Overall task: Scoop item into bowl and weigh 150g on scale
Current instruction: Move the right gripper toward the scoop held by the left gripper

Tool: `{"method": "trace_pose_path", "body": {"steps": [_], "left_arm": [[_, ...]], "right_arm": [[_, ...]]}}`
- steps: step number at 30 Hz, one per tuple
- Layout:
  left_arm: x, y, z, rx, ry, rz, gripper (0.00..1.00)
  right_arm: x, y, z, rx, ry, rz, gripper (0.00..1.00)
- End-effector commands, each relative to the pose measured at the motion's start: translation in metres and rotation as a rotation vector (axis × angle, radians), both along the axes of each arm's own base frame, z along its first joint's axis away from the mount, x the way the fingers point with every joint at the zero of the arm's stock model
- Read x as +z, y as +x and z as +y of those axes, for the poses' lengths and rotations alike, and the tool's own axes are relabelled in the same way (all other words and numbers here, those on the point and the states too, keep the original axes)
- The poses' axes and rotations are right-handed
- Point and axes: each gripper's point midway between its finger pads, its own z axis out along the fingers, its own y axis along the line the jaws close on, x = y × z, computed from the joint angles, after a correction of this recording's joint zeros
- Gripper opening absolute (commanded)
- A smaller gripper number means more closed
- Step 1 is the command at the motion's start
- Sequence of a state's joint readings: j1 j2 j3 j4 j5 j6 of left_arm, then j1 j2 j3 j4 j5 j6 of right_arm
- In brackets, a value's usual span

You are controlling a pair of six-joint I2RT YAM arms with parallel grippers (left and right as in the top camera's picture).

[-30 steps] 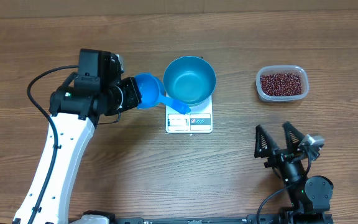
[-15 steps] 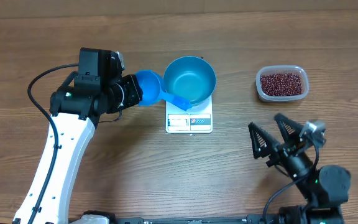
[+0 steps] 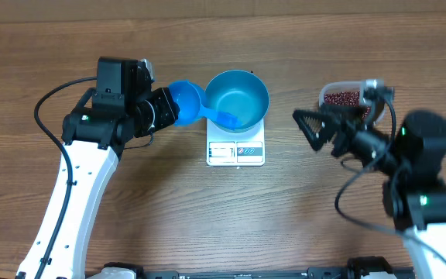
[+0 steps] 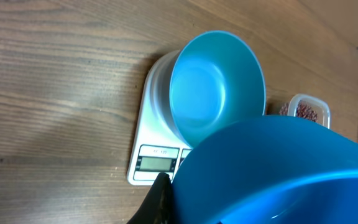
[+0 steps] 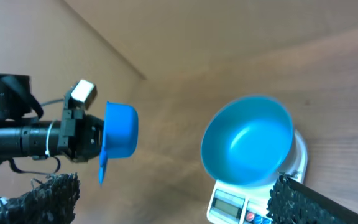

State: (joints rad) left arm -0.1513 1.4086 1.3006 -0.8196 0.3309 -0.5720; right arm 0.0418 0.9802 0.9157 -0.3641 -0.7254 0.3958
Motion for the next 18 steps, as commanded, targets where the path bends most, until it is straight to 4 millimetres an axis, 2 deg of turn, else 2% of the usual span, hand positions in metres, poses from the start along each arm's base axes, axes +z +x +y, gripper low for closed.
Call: {"method": "trace_pose_path", "body": {"steps": [1,6,11,15,18], "left_arm": [[0.019,0.0,-0.007,0.007,-0.047,-0.04,0.04],[0.024,0.004,-0.009,0.033,-0.08,-0.047,0.04],[0.025,0.006,-0.016,0.031,-0.092,-0.052,0.04],[0.019,0.005,-0.028,0.038,-0.108,-0.02,0.04],[0.011,0.007,-0.034,0.031,-0.094,-0.006,0.04]], "right_arm": [[0.019,0.009,0.01,0.071,0.024,0.013,1.0],[0.026,0.022,0.019,0.138,0.052,0.035,1.0],[0.025,0.023,0.022,0.166,0.065,0.046,1.0],[0.029,0.025,0.022,0.161,0.074,0.035,1.0],[0.033,0.027,0.022,0.137,0.135,0.09,1.0]]}}
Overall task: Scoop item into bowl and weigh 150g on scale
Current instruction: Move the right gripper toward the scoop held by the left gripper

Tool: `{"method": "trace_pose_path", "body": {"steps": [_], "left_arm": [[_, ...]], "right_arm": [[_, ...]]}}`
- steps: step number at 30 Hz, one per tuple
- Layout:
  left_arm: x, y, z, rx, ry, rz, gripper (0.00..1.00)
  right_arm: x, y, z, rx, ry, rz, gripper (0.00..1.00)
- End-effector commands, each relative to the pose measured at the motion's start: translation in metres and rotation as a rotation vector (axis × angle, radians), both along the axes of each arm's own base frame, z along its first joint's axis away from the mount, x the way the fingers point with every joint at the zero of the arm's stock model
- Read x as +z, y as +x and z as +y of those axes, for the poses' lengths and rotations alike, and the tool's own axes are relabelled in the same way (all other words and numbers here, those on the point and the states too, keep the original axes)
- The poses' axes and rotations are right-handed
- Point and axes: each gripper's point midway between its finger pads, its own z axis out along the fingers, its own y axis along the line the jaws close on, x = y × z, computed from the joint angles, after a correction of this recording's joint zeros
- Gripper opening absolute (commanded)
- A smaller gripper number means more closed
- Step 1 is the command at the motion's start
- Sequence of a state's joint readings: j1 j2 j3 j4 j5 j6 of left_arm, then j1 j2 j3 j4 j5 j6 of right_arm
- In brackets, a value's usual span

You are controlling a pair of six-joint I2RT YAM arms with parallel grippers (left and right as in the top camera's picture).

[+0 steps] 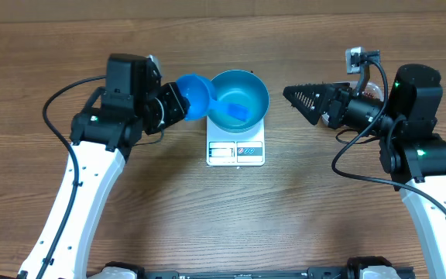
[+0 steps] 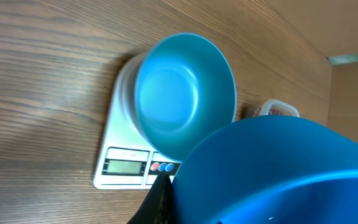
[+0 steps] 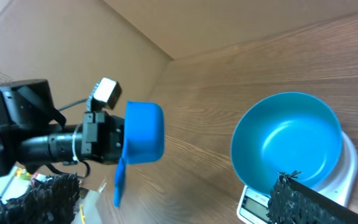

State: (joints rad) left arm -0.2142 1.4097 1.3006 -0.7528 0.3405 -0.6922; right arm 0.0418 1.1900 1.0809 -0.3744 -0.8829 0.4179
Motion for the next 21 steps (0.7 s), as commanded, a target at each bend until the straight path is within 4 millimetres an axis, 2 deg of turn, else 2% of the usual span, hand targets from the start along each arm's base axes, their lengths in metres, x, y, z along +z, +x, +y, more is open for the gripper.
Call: {"method": "trace_pose_path", "body": {"steps": [1,7,11,21], "left_arm": [[-0.001,0.004,-0.008,0.013,-0.003,0.008,0.04],[-0.01,0.014,-0.008,0.062,-0.001,0.024,0.04],[-0.009,0.016,-0.009,0.075,-0.014,0.025,0.04],[-0.008,0.012,-0.017,0.072,-0.074,0.061,0.04]], "right_arm": [[0.021,-0.001,0.003,-0.007,0.075,0.033,1.0],[0.023,-0.004,0.008,0.016,0.086,0.037,1.0],[0.02,-0.007,0.02,0.032,0.075,0.041,0.93],[-0.005,-0.01,0.068,0.044,-0.003,0.084,0.79]]}}
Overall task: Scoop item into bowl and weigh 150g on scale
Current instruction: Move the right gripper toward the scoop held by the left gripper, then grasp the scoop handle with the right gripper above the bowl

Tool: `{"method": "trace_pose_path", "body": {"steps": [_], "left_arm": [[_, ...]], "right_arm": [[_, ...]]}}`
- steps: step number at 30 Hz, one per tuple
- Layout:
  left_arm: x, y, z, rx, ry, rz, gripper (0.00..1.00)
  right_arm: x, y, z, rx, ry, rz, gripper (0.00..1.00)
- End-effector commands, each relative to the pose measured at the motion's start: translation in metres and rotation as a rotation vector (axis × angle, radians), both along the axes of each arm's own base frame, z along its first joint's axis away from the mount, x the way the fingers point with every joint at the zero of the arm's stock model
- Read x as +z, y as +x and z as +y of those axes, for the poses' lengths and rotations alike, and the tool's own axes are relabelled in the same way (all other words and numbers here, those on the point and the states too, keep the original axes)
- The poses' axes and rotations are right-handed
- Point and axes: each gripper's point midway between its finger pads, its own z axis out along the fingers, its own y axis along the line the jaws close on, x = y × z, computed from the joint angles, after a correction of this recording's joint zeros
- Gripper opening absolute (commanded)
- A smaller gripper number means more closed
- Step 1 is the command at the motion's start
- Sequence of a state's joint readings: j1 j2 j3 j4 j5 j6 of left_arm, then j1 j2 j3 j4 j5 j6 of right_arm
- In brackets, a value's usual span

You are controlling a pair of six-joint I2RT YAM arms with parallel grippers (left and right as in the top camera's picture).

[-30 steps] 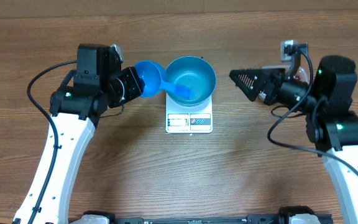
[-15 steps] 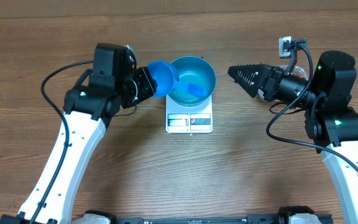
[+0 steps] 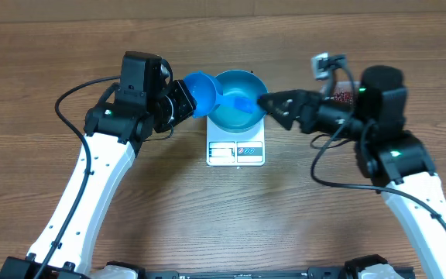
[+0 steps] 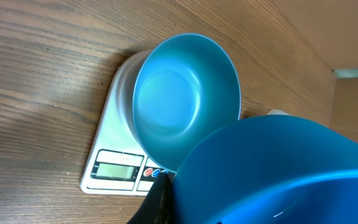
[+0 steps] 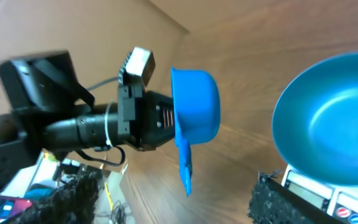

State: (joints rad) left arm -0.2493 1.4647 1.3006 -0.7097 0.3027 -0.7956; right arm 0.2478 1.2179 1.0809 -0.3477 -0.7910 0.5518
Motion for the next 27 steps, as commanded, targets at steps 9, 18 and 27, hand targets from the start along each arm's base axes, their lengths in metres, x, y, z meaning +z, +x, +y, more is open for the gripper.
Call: {"method": "trace_pose_path", "body": {"steps": [9,18,27], "left_arm": [[0.011,-0.009,-0.024,-0.057,-0.107,0.028,0.04],[0.005,-0.015,-0.026,-0.091,-0.059,0.03,0.04],[0.002,-0.018,-0.025,-0.159,-0.005,0.003,0.04]], "right_arm": [[-0.008,0.009,0.042,-0.04,-0.069,-0.032,0.64],[-0.012,0.012,0.044,-0.043,-0.077,-0.034,0.46],[-0.03,0.016,0.047,-0.038,-0.101,0.017,0.34]]}}
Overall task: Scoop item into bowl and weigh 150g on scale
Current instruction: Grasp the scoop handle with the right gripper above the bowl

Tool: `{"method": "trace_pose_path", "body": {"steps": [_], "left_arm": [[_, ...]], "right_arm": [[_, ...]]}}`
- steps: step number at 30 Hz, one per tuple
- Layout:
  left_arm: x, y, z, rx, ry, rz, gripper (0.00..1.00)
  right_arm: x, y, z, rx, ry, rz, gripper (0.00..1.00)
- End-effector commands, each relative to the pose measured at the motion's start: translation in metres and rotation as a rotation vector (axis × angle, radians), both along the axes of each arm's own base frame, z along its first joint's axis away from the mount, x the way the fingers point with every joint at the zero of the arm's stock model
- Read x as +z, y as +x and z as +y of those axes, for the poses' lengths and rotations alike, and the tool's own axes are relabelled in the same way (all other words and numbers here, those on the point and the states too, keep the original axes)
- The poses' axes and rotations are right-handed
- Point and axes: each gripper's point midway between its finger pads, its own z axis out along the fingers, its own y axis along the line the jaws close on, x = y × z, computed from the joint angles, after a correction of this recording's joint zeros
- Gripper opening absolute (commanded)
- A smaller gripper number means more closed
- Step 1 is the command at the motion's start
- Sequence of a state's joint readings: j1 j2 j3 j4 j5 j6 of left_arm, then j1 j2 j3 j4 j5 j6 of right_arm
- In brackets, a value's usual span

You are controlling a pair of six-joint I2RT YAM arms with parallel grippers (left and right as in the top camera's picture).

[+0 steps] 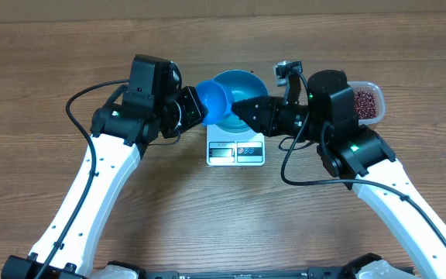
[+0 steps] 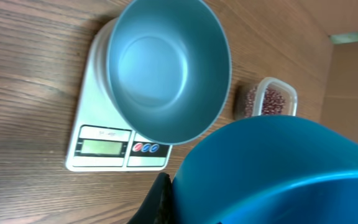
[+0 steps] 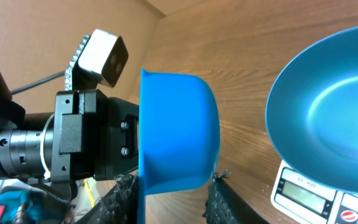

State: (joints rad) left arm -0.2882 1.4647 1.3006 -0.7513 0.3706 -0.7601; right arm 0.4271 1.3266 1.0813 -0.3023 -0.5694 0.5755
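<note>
A blue scoop [image 1: 211, 101] hangs sideways just left of the empty teal bowl [image 1: 241, 87], which stands on the white scale [image 1: 236, 151]. My left gripper [image 1: 190, 109] is shut on the scoop from the left; one dark finger [image 2: 161, 194] lies against the cup [image 2: 278, 174]. My right gripper [image 3: 169, 186] has come from the right over the bowl, and its fingers [image 3: 219, 190] press both sides of the scoop cup [image 3: 179, 137]. The tub of red beans [image 1: 366, 101] sits at the right, behind the right arm.
The scale's display and buttons [image 2: 107, 147] face the table's front. The bean tub [image 2: 267, 99] stands a little to the right of the scale. Bare wooden table [image 1: 231, 217] lies in front of the scale. Both arms crowd the space round the bowl.
My right gripper moved left across the bowl and its fingers narrowed onto the scoop cup. The left gripper moved the scoop a little right, nearer the bowl's rim.
First my left gripper held the scoop left of the bowl while the right gripper stood open near the bean tub. The right gripper was then further left each time, still open. Now it grips the scoop cup, with the left gripper also holding it.
</note>
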Motion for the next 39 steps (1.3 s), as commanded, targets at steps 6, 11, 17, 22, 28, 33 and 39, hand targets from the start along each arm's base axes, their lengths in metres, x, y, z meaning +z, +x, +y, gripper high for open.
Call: {"method": "trace_pose_path", "body": {"steps": [6,11,17,22,28,33,39], "left_arm": [[0.0043,-0.0005,-0.0026,-0.054,0.018,-0.033,0.04],[0.004,-0.0009,-0.0027,-0.055,0.018,-0.031,0.04],[0.0038,-0.001,-0.0025,-0.054,0.018,-0.03,0.04],[0.0038,-0.001,-0.0025,-0.054,0.018,-0.03,0.04],[0.0038,-0.0012,-0.0027,-0.055,0.018,-0.029,0.04],[0.0037,-0.0013,-0.0027,-0.055,0.018,-0.029,0.04],[0.002,-0.0034,-0.0019,-0.055,0.021,-0.017,0.04]], "right_arm": [[0.011,0.0047,0.0027,-0.005,0.003,-0.029,0.32],[0.0115,0.0026,0.0041,0.009,0.01,-0.025,0.31],[0.0119,0.0014,0.005,0.017,0.014,-0.023,0.31],[0.012,0.0012,0.0051,0.018,0.014,-0.023,0.3],[0.012,0.0011,0.0052,0.018,0.015,-0.022,0.27],[0.0127,-0.001,0.0066,0.031,0.023,-0.017,0.28],[0.0132,-0.0025,0.0075,0.04,0.027,-0.015,0.28]]}}
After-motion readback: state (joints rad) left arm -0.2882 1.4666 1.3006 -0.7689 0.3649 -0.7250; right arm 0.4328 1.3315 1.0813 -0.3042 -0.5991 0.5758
